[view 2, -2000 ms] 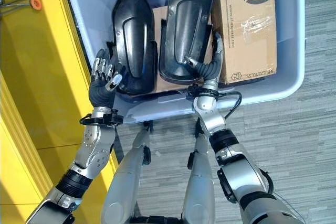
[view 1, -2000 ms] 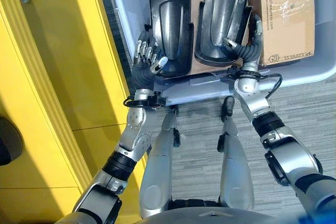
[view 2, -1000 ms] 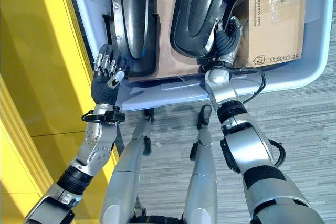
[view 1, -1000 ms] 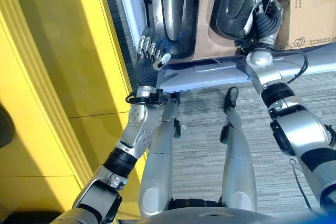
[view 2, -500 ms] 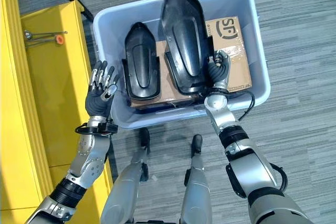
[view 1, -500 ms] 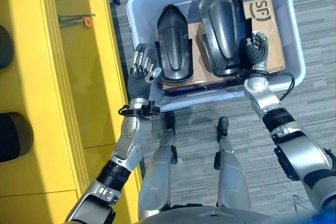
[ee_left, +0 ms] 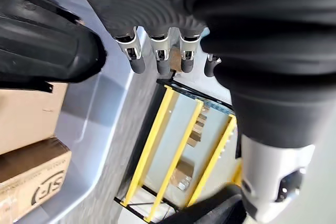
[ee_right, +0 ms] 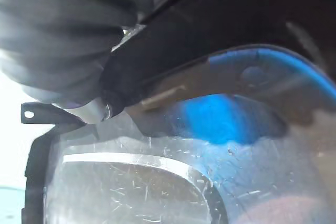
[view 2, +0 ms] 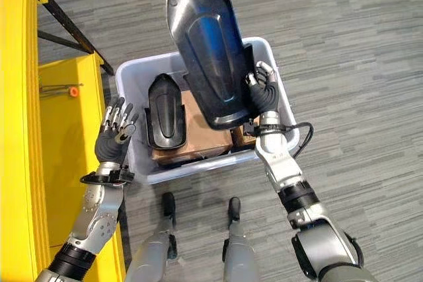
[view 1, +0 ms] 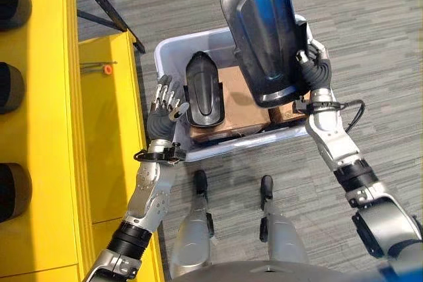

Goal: Move parts from the plastic box to the shelf.

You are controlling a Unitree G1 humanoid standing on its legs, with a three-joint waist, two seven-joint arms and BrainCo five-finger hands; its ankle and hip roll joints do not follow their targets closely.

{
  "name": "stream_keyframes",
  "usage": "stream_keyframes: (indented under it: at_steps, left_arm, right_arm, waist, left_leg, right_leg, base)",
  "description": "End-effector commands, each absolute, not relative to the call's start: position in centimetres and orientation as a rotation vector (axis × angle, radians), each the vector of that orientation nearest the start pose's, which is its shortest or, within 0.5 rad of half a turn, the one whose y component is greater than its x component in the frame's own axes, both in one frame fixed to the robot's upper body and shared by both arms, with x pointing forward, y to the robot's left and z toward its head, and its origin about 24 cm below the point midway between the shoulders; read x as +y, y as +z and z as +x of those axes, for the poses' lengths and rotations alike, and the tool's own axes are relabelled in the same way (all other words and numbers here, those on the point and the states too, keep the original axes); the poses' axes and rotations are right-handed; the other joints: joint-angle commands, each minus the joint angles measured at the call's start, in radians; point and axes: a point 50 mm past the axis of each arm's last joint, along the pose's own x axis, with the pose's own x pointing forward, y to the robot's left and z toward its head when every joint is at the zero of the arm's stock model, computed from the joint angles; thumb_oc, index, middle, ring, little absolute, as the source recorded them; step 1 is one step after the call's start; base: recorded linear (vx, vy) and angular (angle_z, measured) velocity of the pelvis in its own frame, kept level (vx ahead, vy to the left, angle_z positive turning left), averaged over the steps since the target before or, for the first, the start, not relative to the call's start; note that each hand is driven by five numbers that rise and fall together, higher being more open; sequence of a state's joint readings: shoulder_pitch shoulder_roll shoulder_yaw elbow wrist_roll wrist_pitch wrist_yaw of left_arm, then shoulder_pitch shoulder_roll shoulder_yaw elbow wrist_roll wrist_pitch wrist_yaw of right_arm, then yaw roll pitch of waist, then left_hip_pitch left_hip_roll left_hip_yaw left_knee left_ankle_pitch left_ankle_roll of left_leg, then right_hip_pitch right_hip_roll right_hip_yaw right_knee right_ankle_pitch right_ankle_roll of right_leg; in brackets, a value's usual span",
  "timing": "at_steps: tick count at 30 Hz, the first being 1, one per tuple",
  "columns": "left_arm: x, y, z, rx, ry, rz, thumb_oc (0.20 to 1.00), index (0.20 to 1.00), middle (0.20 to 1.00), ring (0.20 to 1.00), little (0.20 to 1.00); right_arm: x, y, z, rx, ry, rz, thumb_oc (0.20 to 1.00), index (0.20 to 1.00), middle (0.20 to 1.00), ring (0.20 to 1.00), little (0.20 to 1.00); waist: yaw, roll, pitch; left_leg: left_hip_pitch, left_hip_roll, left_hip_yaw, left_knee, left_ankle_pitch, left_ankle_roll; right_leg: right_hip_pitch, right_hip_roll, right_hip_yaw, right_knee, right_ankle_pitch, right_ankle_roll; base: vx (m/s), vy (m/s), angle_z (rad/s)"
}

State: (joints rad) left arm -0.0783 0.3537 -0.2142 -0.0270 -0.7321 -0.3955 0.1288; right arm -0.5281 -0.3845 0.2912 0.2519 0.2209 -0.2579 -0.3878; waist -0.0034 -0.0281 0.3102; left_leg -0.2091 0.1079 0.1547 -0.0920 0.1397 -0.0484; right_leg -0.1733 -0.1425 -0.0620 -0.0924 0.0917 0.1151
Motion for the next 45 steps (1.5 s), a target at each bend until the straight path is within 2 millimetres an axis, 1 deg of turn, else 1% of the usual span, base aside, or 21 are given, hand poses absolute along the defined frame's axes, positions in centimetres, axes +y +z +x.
stream_keyframes:
  at_steps: [1, 4, 5, 10, 13, 16, 18, 19, 20, 21, 22, 24, 25, 28, 31, 32, 34, 35, 39, 41, 45]
  left_arm:
    - [18.3, 10.1, 25.9, -0.388, -0.062, -0.414, 1.000, 1.000, 1.000, 1.000, 1.000]
    - [19.5, 9.2, 25.1, -0.361, -0.020, -0.394, 1.000, 1.000, 1.000, 1.000, 1.000]
    - [19.5, 9.1, 25.1, -0.359, -0.020, -0.394, 1.000, 1.000, 1.000, 1.000, 1.000]
    - [21.3, 7.8, 23.8, -0.326, 0.062, -0.373, 1.000, 1.000, 1.000, 1.000, 1.000]
    - [21.8, 7.1, 23.2, -0.303, 0.094, -0.373, 1.000, 1.000, 1.000, 1.000, 1.000]
    - [22.0, 6.5, 22.6, -0.279, 0.117, -0.385, 1.000, 1.000, 1.000, 1.000, 1.000]
    - [21.8, 6.2, 22.4, -0.270, 0.117, -0.401, 1.000, 1.000, 1.000, 1.000, 1.000]
    - [21.6, 6.0, 22.4, -0.260, 0.112, -0.415, 1.000, 1.000, 1.000, 1.000, 1.000]
    - [21.5, 5.7, 22.5, -0.247, 0.112, -0.420, 1.000, 1.000, 1.000, 1.000, 1.000]
    - [21.4, 5.7, 22.6, -0.246, 0.109, -0.426, 1.000, 1.000, 1.000, 1.000, 1.000]
    - [21.5, 5.2, 22.7, -0.228, 0.120, -0.442, 1.000, 1.000, 1.000, 1.000, 1.000]
    - [21.9, 5.0, 22.5, -0.225, 0.138, -0.437, 1.000, 1.000, 1.000, 1.000, 1.000]
    - [22.0, 5.0, 22.4, -0.233, 0.142, -0.439, 1.000, 1.000, 1.000, 1.000, 1.000]
    - [21.8, 5.1, 22.5, -0.238, 0.143, -0.447, 1.000, 1.000, 1.000, 1.000, 1.000]
    - [21.6, 5.2, 22.7, -0.242, 0.143, -0.452, 1.000, 1.000, 1.000, 1.000, 1.000]
    - [21.6, 5.2, 22.5, -0.241, 0.146, -0.447, 1.000, 1.000, 1.000, 1.000, 1.000]
    - [21.3, 5.2, 22.5, -0.239, 0.137, -0.454, 1.000, 1.000, 1.000, 1.000, 1.000]
    - [21.1, 5.0, 22.4, -0.230, 0.125, -0.460, 1.000, 1.000, 1.000, 1.000, 1.000]
    - [21.3, 5.2, 22.2, -0.234, 0.120, -0.439, 1.000, 1.000, 1.000, 1.000, 1.000]
    - [21.6, 5.3, 22.1, -0.241, 0.129, -0.421, 1.000, 1.000, 1.000, 1.000, 1.000]
    - [22.2, 5.4, 21.7, -0.243, 0.152, -0.395, 1.000, 1.000, 1.000, 1.000, 1.000]
  right_arm:
    - [-14.2, 16.9, 32.2, -0.617, 0.010, -0.080, 0.200, 0.200, 0.200, 0.200, 0.200]
    - [-15.6, 14.2, 30.1, -0.537, 0.046, -0.040, 0.200, 0.200, 0.200, 0.200, 0.200]
    - [-15.6, 14.1, 30.0, -0.535, 0.046, -0.041, 0.200, 0.200, 0.200, 0.200, 0.200]
    - [-17.3, 11.4, 27.6, -0.444, 0.077, -0.082, 0.200, 0.200, 0.200, 0.200, 0.200]
    - [-17.2, 11.3, 27.0, -0.440, 0.118, -0.076, 0.200, 0.200, 0.200, 0.200, 0.200]
    - [-16.6, 12.4, 27.1, -0.482, 0.169, -0.047, 0.200, 0.200, 0.200, 0.200, 0.200]
    - [-16.2, 13.5, 27.2, -0.528, 0.192, -0.027, 0.200, 0.200, 0.200, 0.200, 0.200]
    - [-15.8, 14.5, 27.4, -0.570, 0.203, -0.019, 0.200, 0.200, 0.200, 0.200, 0.200]
    - [-15.8, 15.0, 27.3, -0.598, 0.202, -0.024, 0.200, 0.200, 0.200, 0.200, 0.200]
    - [-15.9, 15.2, 27.4, -0.602, 0.193, -0.032, 0.200, 0.200, 0.200, 0.200, 0.200]
    - [-16.2, 15.3, 27.2, -0.607, 0.183, -0.058, 0.200, 0.200, 0.200, 0.200, 0.200]
    - [-16.3, 15.2, 27.0, -0.605, 0.184, -0.059, 0.200, 0.200, 0.200, 0.200, 0.200]
    - [-16.6, 15.0, 26.8, -0.599, 0.167, -0.056, 0.200, 0.200, 0.200, 0.200, 0.200]
    - [-16.7, 14.7, 26.6, -0.590, 0.155, -0.028, 0.200, 0.200, 0.200, 0.200, 0.200]
    - [-16.9, 14.1, 26.4, -0.564, 0.135, 0.006, 0.200, 0.200, 0.200, 0.200, 0.200]
    - [-16.9, 13.9, 26.2, -0.559, 0.132, 0.017, 0.200, 0.200, 0.200, 0.200, 0.200]
    - [-17.4, 14.2, 26.0, -0.572, 0.111, 0.016, 0.200, 0.200, 0.200, 0.200, 0.200]
    - [-17.5, 14.1, 25.9, -0.572, 0.100, 0.018, 0.200, 0.200, 0.200, 0.200, 0.200]
    - [-17.7, 14.1, 25.8, -0.572, 0.087, 0.006, 0.200, 0.200, 0.200, 0.200, 0.200]
    - [-17.4, 14.0, 26.0, -0.563, 0.094, 0.004, 0.200, 0.200, 0.200, 0.200, 0.200]
    - [-16.6, 13.0, 26.2, -0.509, 0.134, 0.002, 0.200, 0.200, 0.200, 0.200, 0.200]
  waist:
    - [0.014, -0.008, -0.106]
    - [-0.001, 0.007, -0.150]
    - [0.000, 0.007, -0.150]
    - [-0.017, 0.038, -0.193]
    - [-0.010, 0.045, -0.196]
    - [0.008, 0.051, -0.188]
    - [0.021, 0.057, -0.177]
    - [0.038, 0.065, -0.163]
    - [0.043, 0.066, -0.155]
    - [0.046, 0.066, -0.153]
    - [0.034, 0.047, -0.155]
    - [0.025, 0.041, -0.160]
    - [0.008, 0.044, -0.178]
    - [-0.015, 0.054, -0.195]
    - [-0.037, 0.073, -0.214]
    - [-0.038, 0.083, -0.221]
    - [-0.045, 0.083, -0.217]
    - [-0.044, 0.093, -0.217]
    - [-0.023, 0.097, -0.214]
    - [-0.004, 0.083, -0.206]
    - [0.027, 0.053, -0.197]
  left_leg:
    - [0.090, 0.087, 0.000, 0.015, -0.049, -0.077]
    - [0.152, 0.110, 0.013, 0.016, -0.049, -0.082]
    - [0.154, 0.111, 0.014, 0.016, -0.050, -0.082]
    - [0.231, 0.172, 0.001, 0.041, -0.021, -0.089]
    - [0.244, 0.208, -0.011, 0.068, 0.015, -0.095]
    - [0.236, 0.244, -0.041, 0.086, 0.072, -0.105]
    - [0.206, 0.254, -0.072, 0.080, 0.124, -0.111]
    - [0.166, 0.258, -0.101, 0.054, 0.189, -0.128]
    - [0.129, 0.253, -0.084, 0.035, 0.239, -0.136]
    - [0.106, 0.239, -0.091, 0.035, 0.247, -0.135]
    - [0.096, 0.209, -0.040, 0.045, 0.206, -0.125]
    - [0.119, 0.193, -0.021, 0.135, 0.151, -0.118]
    - [0.170, 0.183, -0.001, 0.206, 0.095, -0.113]
    - [0.231, 0.177, 0.014, 0.259, 0.065, -0.111]
    - [0.300, 0.135, -0.002, 0.233, 0.027, -0.108]
    - [0.307, 0.109, -0.017, 0.189, -0.011, -0.095]
    - [0.287, 0.114, 0.013, 0.138, -0.033, -0.089]
    - [0.304, 0.124, 0.040, 0.107, -0.057, -0.097]
    - [0.317, 0.097, 0.052, 0.015, -0.092, -0.082]
    - [0.299, 0.060, 0.035, 0.011, -0.138, -0.059]
    - [0.280, -0.008, -0.003, 0.005, -0.173, -0.023]
  right_leg:
    - [-0.025, -0.026, 0.004, 0.026, 0.056, 0.058]
    - [0.017, -0.014, 0.006, 0.066, 0.012, 0.051]
    - [0.018, -0.013, 0.006, 0.067, 0.011, 0.051]
    - [0.050, 0.045, 0.009, 0.224, -0.106, 0.005]
    - [0.052, 0.079, -0.003, 0.282, -0.144, -0.017]
    - [0.061, 0.116, -0.024, 0.294, -0.164, -0.040]
    - [0.055, 0.128, -0.048, 0.291, -0.167, -0.052]
    - [0.044, 0.128, -0.078, 0.280, -0.166, -0.057]
    - [0.047, 0.112, -0.113, 0.263, -0.166, -0.059]
    - [0.038, 0.104, -0.128, 0.255, -0.158, -0.059]
    - [0.036, 0.065, -0.170, 0.209, -0.134, -0.053]
    - [0.028, 0.041, -0.204, 0.165, -0.095, -0.057]
    - [0.024, 0.021, -0.261, 0.141, -0.080, -0.064]
    - [0.027, 0.011, -0.321, 0.139, -0.078, -0.070]
    - [0.029, -0.001, -0.381, 0.154, -0.081, -0.070]
    - [0.029, -0.001, -0.384, 0.160, -0.083, -0.061]
    - [0.030, -0.029, -0.395, 0.169, -0.061, -0.047]
    - [0.042, -0.036, -0.391, 0.176, -0.076, -0.033]
    - [0.057, -0.073, -0.416, 0.157, -0.032, -0.006]
    - [0.061, -0.111, -0.433, 0.150, 0.012, 0.020]
    - [0.081, -0.172, -0.453, 0.139, 0.069, 0.059]
  base:
    - [0.11, -0.074, -0.14]
    - [0.08, -0.059, -0.12]
    - [0.07, -0.056, -0.09]
    - [0.04, -0.087, -0.05]
    - [0.00, -0.197, -0.05]
    - [-0.03, -0.211, 0.03]
    - [-0.15, -0.185, 0.21]
    - [-0.24, -0.171, 0.45]
    - [-0.24, -0.096, 1.33]
    - [-0.21, -0.096, 1.75]
    - [-0.20, -0.091, 1.57]
    - [-0.20, -0.116, 1.06]
    - [-0.13, -0.065, 1.31]
    - [-0.05, -0.052, 1.14]
    - [-0.02, 0.014, 0.72]
    - [0.00, 0.053, 1.03]
    - [0.02, 0.124, 0.84]
    - [0.06, 0.167, 0.85]
    - [-0.02, 0.170, 0.69]
    - [-0.07, 0.186, 0.45]
    - [-0.06, 0.170, 0.25]
